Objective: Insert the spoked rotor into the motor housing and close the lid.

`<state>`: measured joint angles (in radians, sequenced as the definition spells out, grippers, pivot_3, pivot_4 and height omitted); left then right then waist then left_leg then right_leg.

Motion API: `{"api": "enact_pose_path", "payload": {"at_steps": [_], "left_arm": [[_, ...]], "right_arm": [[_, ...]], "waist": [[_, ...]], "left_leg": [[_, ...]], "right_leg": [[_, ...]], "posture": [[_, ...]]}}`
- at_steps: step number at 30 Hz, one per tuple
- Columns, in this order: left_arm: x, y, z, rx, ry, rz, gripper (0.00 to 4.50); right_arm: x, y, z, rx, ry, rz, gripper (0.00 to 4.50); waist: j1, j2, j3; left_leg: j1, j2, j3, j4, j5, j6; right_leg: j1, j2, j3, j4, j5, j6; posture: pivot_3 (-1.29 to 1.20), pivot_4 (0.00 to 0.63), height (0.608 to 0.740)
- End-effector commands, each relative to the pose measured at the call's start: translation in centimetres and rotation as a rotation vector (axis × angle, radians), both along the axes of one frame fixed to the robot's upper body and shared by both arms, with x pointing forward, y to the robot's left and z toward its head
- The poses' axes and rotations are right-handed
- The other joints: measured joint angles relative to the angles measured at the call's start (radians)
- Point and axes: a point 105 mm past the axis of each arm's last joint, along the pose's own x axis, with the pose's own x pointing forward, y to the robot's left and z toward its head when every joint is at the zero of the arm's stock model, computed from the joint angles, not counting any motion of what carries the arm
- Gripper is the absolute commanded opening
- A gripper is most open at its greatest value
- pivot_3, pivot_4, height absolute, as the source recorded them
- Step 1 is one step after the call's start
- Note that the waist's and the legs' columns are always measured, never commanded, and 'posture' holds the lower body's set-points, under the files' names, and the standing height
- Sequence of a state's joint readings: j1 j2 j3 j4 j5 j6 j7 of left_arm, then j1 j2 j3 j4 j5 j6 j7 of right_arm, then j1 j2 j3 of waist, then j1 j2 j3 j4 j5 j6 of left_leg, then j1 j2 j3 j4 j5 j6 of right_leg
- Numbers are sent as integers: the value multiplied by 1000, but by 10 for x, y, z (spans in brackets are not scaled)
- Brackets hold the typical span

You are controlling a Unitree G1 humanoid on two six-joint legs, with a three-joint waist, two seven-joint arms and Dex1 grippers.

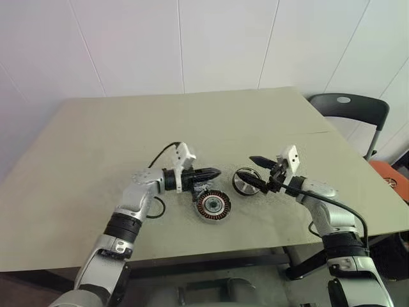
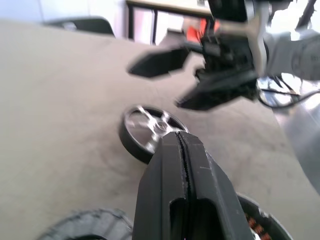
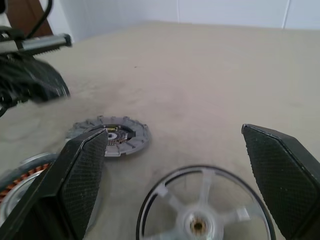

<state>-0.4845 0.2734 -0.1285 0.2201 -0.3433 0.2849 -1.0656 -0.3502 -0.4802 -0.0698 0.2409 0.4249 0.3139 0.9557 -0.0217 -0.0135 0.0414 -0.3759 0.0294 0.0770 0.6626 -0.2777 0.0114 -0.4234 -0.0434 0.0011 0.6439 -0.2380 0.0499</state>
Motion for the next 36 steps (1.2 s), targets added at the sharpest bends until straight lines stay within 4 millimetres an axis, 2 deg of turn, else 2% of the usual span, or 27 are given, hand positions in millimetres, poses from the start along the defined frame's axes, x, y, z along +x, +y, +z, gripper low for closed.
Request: {"api": "enact_pose_path", "payload": {"at_steps": [1,3,8,15,17,23,27,33,36], "left_arm": [[-15,14,4,-34,-23,22,33],[-22,23,0,-37,-18,62,33],[-31,41,-14,2,5,151,33],[-37,42,-18,-14,15,191,33],[-38,42,-18,-17,16,194,33],[-37,44,-17,-16,3,210,33],[-34,47,-13,-15,-10,215,33],[-30,47,-14,-3,-20,216,33],[-27,47,-13,3,-33,223,33]], "right_arm": [[0,-25,1,-2,76,-87,4500],[0,-36,-2,24,130,-148,4500],[-6,-48,-7,36,264,-201,4500],[-2,-66,-21,109,585,-339,4500],[0,-65,-21,126,633,-358,4500],[3,-45,-30,252,754,-375,4500],[3,-24,-29,355,816,-331,4500],[-4,20,-17,403,861,-159,4500],[2,35,-18,436,877,-156,4500]], "waist": [[1,0,0],[2,0,0],[3,0,0],[2,0,0],[3,0,0],[-1,0,0],[-19,0,0],[-29,0,0],[-31,0,0]], "left_leg": [[0,0,0,0,0,0],[0,0,0,0,0,0],[1,1,0,1,0,0],[0,0,0,1,0,0],[0,0,1,1,0,0],[0,1,0,0,0,0],[1,2,0,0,0,0],[1,3,0,-1,0,0],[1,3,0,-1,0,0]], "right_leg": [[0,0,0,0,0,0],[0,0,0,0,0,-1],[0,0,0,1,-2,2],[0,-1,0,-1,-1,0],[0,-1,0,-1,0,-1],[0,1,0,-1,-1,0],[0,1,0,0,-2,2],[0,2,0,0,-2,3],[-1,3,0,1,-2,3]], "posture": [[0,0,740],[0,0,740],[0,0,740],[0,0,740],[0,0,740],[0,0,740],[0,0,740],[0,0,740],[0,0,740]]}}
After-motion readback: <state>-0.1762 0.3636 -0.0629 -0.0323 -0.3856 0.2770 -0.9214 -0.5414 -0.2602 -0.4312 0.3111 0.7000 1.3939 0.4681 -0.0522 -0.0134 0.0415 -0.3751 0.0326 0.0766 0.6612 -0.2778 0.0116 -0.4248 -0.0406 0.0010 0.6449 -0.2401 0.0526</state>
